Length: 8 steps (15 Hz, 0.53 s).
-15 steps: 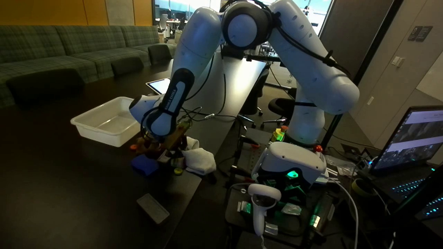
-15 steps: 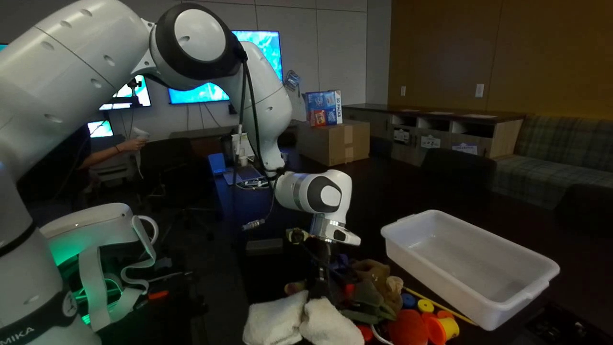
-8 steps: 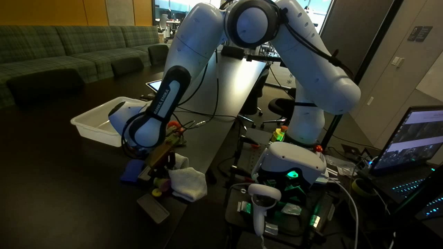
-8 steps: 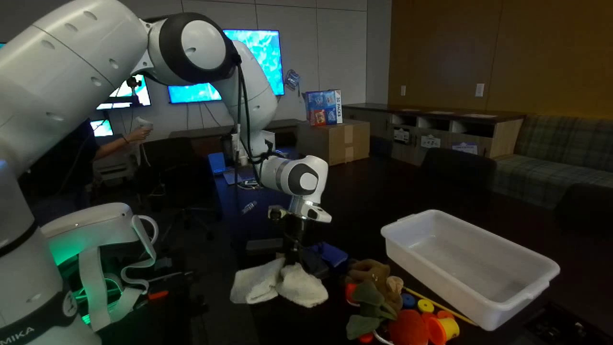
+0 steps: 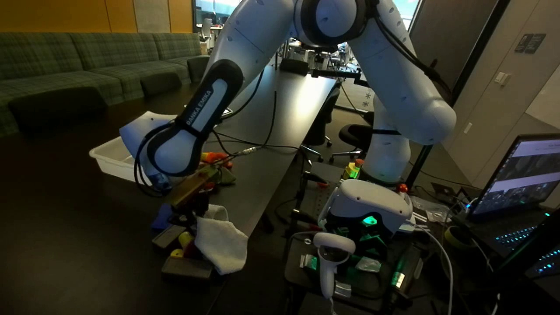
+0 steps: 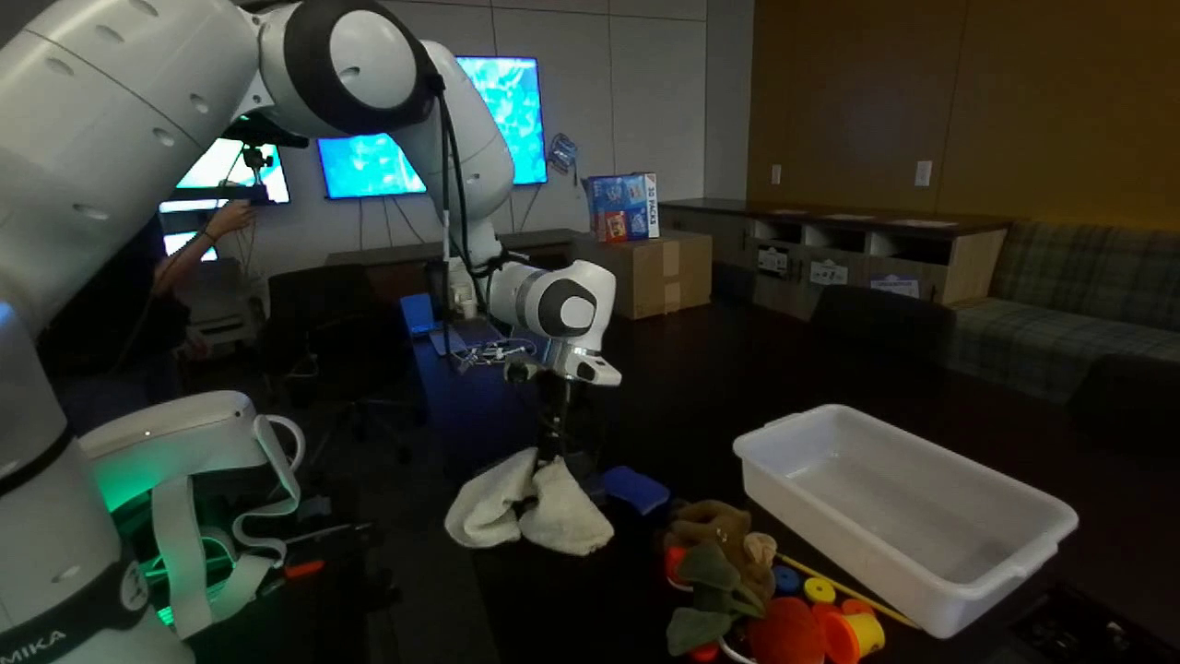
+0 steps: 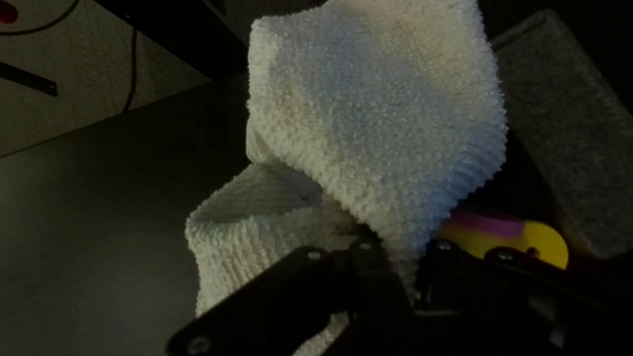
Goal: Use the white cloth to push the objects to the left and put it in the white container
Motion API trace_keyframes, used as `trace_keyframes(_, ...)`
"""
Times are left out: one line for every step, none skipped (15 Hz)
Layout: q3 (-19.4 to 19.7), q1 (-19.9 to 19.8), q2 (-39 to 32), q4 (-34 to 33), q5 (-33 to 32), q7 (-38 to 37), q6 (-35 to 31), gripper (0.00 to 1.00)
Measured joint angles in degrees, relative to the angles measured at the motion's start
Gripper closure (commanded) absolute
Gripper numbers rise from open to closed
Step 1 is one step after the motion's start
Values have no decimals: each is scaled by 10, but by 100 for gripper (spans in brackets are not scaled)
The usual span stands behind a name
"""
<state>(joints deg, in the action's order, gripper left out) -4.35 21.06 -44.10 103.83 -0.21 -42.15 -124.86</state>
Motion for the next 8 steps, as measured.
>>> trace_keyframes(0,-8,18,11,0,7,-4,93)
trace_keyframes(2,-18,39,27,0,17,-10,93)
trace_keyframes(4,-31,61,45,1,28,-18,93)
trace_keyframes(6,-47,86,65,4,40,-29,93)
trace_keyframes(10,-64,110,85,10,52,-40,93)
trace_keyframes(15,-81,133,104,16,64,-52,93)
trace_keyframes(23,-98,154,122,21,73,-64,93)
trace_keyframes(33,-113,175,139,21,80,-76,93)
